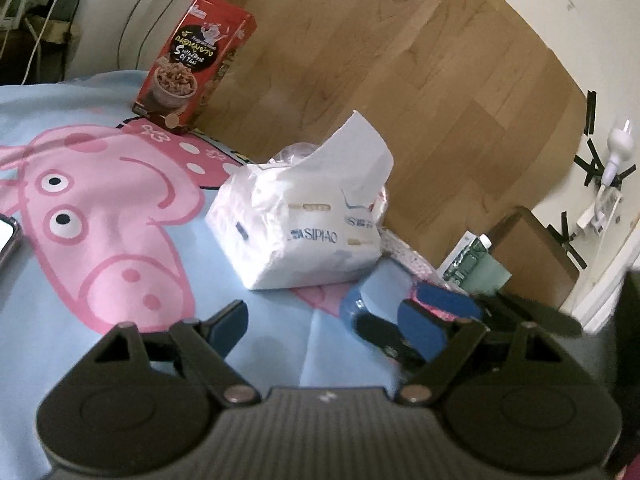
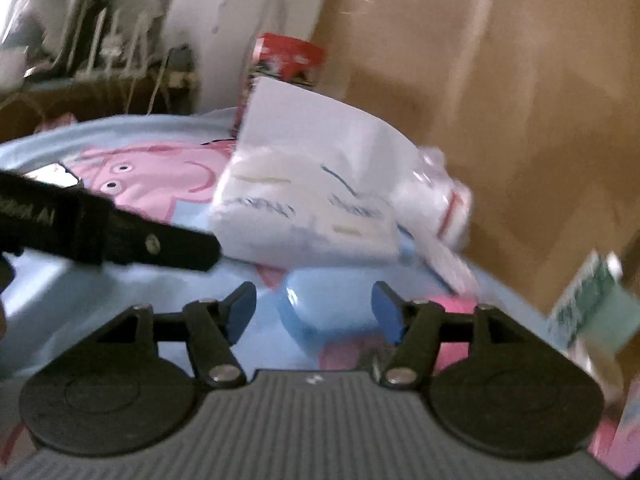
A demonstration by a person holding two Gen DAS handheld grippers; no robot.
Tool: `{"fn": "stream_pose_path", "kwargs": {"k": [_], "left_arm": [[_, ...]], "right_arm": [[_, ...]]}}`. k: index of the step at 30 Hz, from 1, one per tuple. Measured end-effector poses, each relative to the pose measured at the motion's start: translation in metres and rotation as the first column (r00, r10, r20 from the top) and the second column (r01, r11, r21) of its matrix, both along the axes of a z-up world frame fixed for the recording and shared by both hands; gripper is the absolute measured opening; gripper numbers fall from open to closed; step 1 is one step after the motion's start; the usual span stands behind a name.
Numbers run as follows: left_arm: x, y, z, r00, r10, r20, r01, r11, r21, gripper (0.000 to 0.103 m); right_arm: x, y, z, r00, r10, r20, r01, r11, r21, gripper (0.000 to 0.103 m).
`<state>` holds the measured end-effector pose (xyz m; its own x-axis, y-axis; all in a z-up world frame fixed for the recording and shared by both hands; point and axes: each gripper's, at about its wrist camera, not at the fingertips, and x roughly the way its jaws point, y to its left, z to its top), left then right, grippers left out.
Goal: Organize soft objects
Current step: 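Move the right gripper to the blue plastic case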
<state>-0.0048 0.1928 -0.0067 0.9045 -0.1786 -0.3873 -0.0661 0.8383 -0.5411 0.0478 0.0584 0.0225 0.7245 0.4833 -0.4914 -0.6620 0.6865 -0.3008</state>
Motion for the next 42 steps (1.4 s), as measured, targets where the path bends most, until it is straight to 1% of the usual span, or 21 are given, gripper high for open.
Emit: {"fn": "stream_pose_path", "kwargs": {"k": [3, 6, 9, 11, 14, 16, 18, 21, 23, 25, 26, 27, 29, 31, 33, 34, 35, 38, 40, 42], "left_arm": [[0.0, -0.004, 0.002, 1.0, 0.0, -0.002, 0.0, 1.0, 0.027, 0.086], [0.0, -0.008, 0.002, 1.0, -0.01, -0.001, 0.01, 0.999, 0.049, 0.086], [-0.001, -0.009, 0.002, 1.0, -0.02, 0.007, 0.019, 0.998, 0.055, 0.086], [0.0, -0.009, 0.002, 1.0, -0.023, 0.003, 0.023, 0.999, 0.049, 0.086], [0.003, -0.007, 0.001, 1.0, -0.025, -0.009, 0.025, 0.999, 0.035, 0.086], [0.003, -0.005, 0.0, 1.0, -0.019, -0.017, 0.02, 0.999, 0.027, 0.086], [0.005, -0.005, -0.001, 1.0, -0.011, -0.029, 0.012, 1.0, 0.026, 0.086], [0.005, -0.005, -0.001, 0.999, -0.005, -0.036, 0.006, 1.0, 0.029, 0.086], [0.002, -0.004, 0.0, 1.0, 0.006, -0.021, -0.005, 1.0, 0.026, 0.086], [-0.001, -0.002, 0.0, 1.0, 0.021, -0.011, -0.021, 1.0, 0.02, 0.086], [-0.001, -0.002, 0.0, 1.0, 0.026, -0.012, -0.026, 1.0, 0.017, 0.086], [0.0, -0.001, -0.001, 1.0, 0.027, -0.014, -0.027, 1.0, 0.014, 0.086], [0.001, -0.001, -0.001, 1.0, 0.023, -0.018, -0.023, 1.0, 0.01, 0.086], [0.0, -0.001, -0.001, 1.0, 0.021, -0.017, -0.021, 1.0, 0.013, 0.086], [0.0, -0.002, 0.0, 1.0, 0.019, -0.014, -0.019, 1.0, 0.019, 0.086], [0.0, -0.003, 0.0, 1.0, 0.017, -0.012, -0.016, 1.0, 0.021, 0.087], [0.0, -0.003, 0.001, 1.0, 0.015, -0.011, -0.015, 1.0, 0.023, 0.088], [0.0, -0.004, 0.001, 1.0, 0.014, -0.002, -0.013, 1.0, 0.024, 0.089], [0.0, -0.003, 0.001, 1.0, 0.013, 0.002, -0.013, 1.0, 0.021, 0.089], [0.0, -0.003, 0.001, 1.0, 0.012, 0.003, -0.012, 1.0, 0.016, 0.089]], "right_arm": [[0.01, 0.013, -0.005, 1.0, 0.01, -0.001, -0.01, 0.998, -0.059, 0.065], [0.011, 0.009, -0.012, 1.0, -0.017, 0.02, 0.019, 0.994, -0.112, 0.062], [0.005, -0.012, -0.009, 0.999, -0.026, -0.021, 0.024, 0.995, -0.096, 0.062], [0.001, -0.026, -0.013, 0.997, -0.023, -0.07, 0.016, 0.995, -0.103, 0.057], [-0.011, -0.05, -0.008, 0.994, -0.052, -0.092, 0.048, 0.998, -0.045, 0.058], [-0.013, -0.064, 0.002, 0.99, -0.069, -0.124, 0.075, 0.996, 0.045, 0.059], [-0.011, -0.072, 0.009, 0.983, -0.093, -0.157, 0.113, 0.986, 0.12, 0.06], [-0.001, -0.069, 0.013, 0.969, -0.122, -0.212, 0.162, 0.97, 0.181, 0.06], [0.008, -0.064, 0.013, 0.958, -0.145, -0.248, 0.2, 0.956, 0.213, 0.062], [0.018, -0.06, 0.014, 0.94, -0.153, -0.306, 0.234, 0.94, 0.247, 0.062], [0.024, -0.057, 0.014, 0.928, -0.161, -0.337, 0.257, 0.93, 0.262, 0.064], [0.027, -0.053, 0.014, 0.916, -0.174, -0.361, 0.284, 0.918, 0.276, 0.066], [0.037, -0.048, 0.014, 0.89, -0.214, -0.403, 0.349, 0.889, 0.298, 0.078], [0.046, -0.045, 0.013, 0.857, -0.218, -0.467, 0.395, 0.859, 0.326, 0.08], [0.055, -0.038, 0.009, 0.823, -0.252, -0.509, 0.454, 0.83, 0.323, 0.086], [0.058, -0.036, 0.006, 0.81, -0.267, -0.521, 0.477, 0.818, 0.322, 0.092], [0.06, -0.034, 0.003, 0.804, -0.273, -0.527, 0.488, 0.809, 0.326, 0.092], [0.064, -0.026, -0.003, 0.81, -0.313, -0.496, 0.497, 0.815, 0.298, 0.091], [0.067, -0.025, -0.01, 0.809, -0.317, -0.494, 0.49, 0.829, 0.271, 0.089], [0.063, -0.025, -0.011, 0.83, -0.318, -0.458, 0.467, 0.845, 0.26, 0.084]]}}
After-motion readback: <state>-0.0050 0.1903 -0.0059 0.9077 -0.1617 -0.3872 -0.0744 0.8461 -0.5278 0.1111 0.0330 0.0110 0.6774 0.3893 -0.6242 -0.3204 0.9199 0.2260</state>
